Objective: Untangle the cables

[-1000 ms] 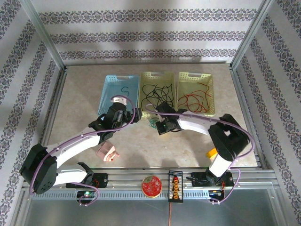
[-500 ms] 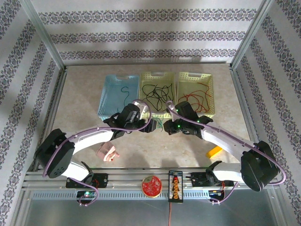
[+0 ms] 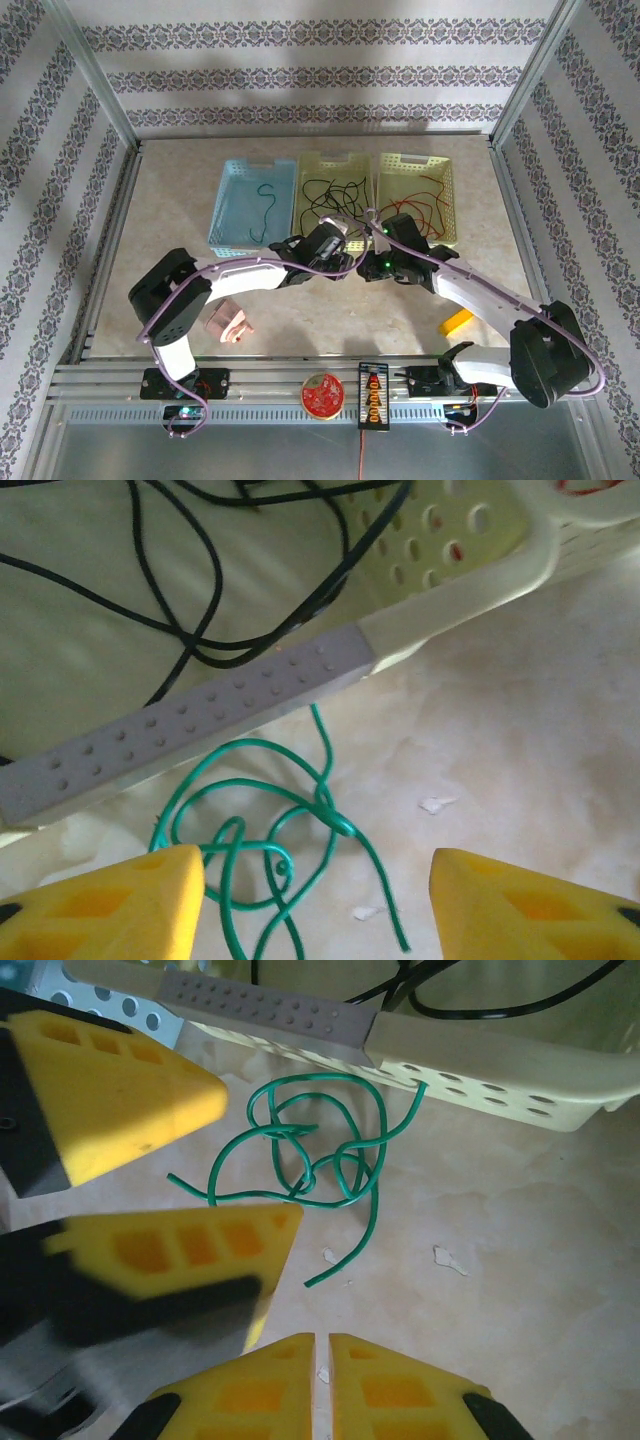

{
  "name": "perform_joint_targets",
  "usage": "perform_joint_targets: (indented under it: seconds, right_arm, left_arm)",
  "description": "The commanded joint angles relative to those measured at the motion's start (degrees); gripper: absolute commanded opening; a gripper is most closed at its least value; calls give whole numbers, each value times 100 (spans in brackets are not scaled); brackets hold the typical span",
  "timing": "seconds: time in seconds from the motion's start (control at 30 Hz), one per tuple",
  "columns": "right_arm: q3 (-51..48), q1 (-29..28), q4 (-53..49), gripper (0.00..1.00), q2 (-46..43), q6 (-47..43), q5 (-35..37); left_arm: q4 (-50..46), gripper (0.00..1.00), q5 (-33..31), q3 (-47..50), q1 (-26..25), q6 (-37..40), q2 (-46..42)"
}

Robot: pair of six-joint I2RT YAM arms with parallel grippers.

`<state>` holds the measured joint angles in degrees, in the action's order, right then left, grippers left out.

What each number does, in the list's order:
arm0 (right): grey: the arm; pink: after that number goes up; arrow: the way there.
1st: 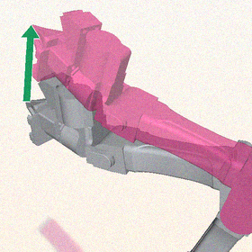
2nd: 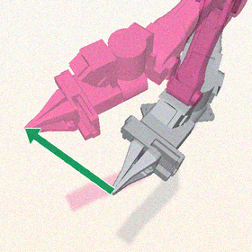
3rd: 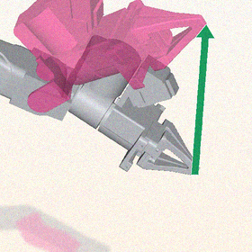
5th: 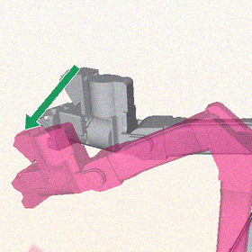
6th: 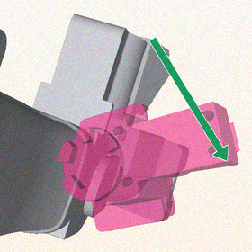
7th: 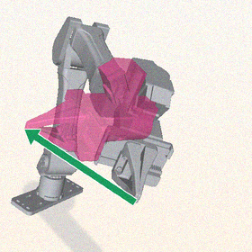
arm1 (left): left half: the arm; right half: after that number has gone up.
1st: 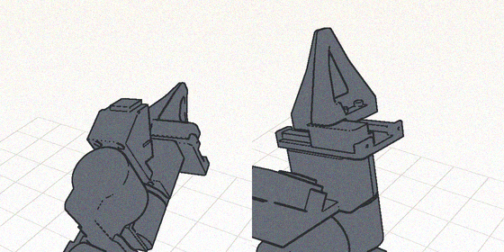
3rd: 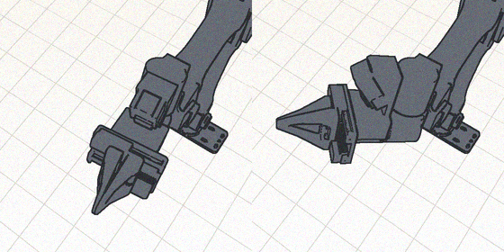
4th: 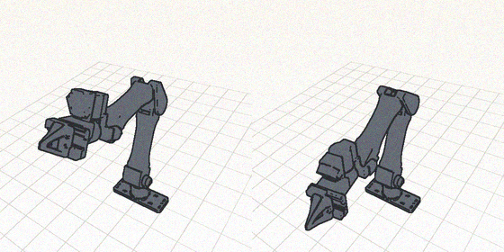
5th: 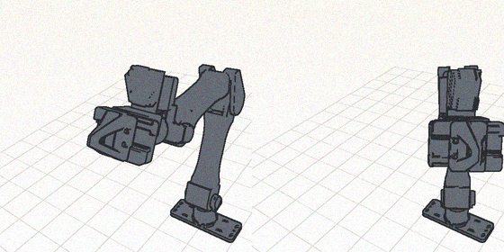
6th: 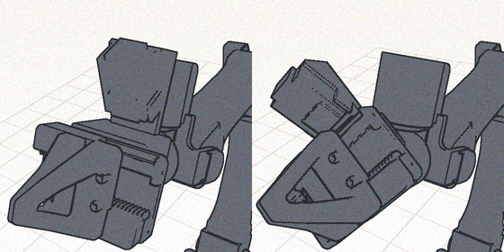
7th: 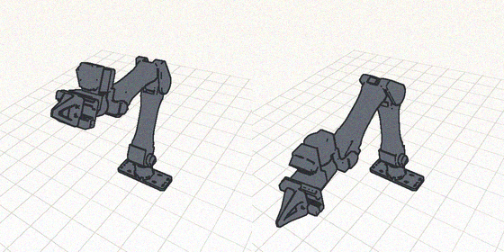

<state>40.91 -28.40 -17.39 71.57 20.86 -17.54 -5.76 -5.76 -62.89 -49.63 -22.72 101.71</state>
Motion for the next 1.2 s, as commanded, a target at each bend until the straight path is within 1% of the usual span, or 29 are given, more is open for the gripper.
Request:
perform_joint_targets:
  seconds: [0.0,0.17,0.27,0.3,0.37,0.4,0.5,0.53,0.63,0.73,0.83,0.9,1.0,1.17]
  right_arm:
    - [-129,94,49,12,-200,84,-141]
    - [-197,155,51,12,-317,105,-136]
    - [-215,181,64,12,-365,103,-136]
    - [-215,190,68,12,-363,114,-136]
    - [-206,208,60,12,-365,104,-144]
    - [-204,227,52,12,-376,107,-142]
    - [-214,241,52,12,-422,115,-136]
    - [-223,247,58,12,-433,113,-127]
    - [-257,234,68,13,-426,147,-206]
    - [-242,173,109,19,-374,147,-460]
    - [-217,44,202,31,-321,129,-598]
    - [-167,33,211,37,-261,145,-512]
    - [-162,110,359,39,-219,222,-514]
    - [-17,173,569,40,-12,235,-937]
  left_arm:
    - [-711,57,-466,-260,-82,-68,179]
    - [-1206,55,-568,-498,-82,-336,467]
    - [-1148,51,-514,-481,-82,-349,515]
    - [-1147,48,-521,-503,-81,-338,534]
    - [-1183,39,-547,-565,-82,-321,608]
    - [-1223,32,-578,-611,-82,-321,653]
    - [-1190,7,-645,-632,-82,-273,718]
    - [-1100,1,-646,-601,-82,-242,711]
    - [-719,0,-569,-417,-82,-177,580]
    - [-211,0,-261,-24,-82,-10,179]
    - [615,0,364,666,-80,206,-515]
    - [906,0,683,1032,-82,305,-963]
    - [938,0,1027,1301,-83,423,-1430]
    - [1021,0,1339,1632,-82,385,-1889]
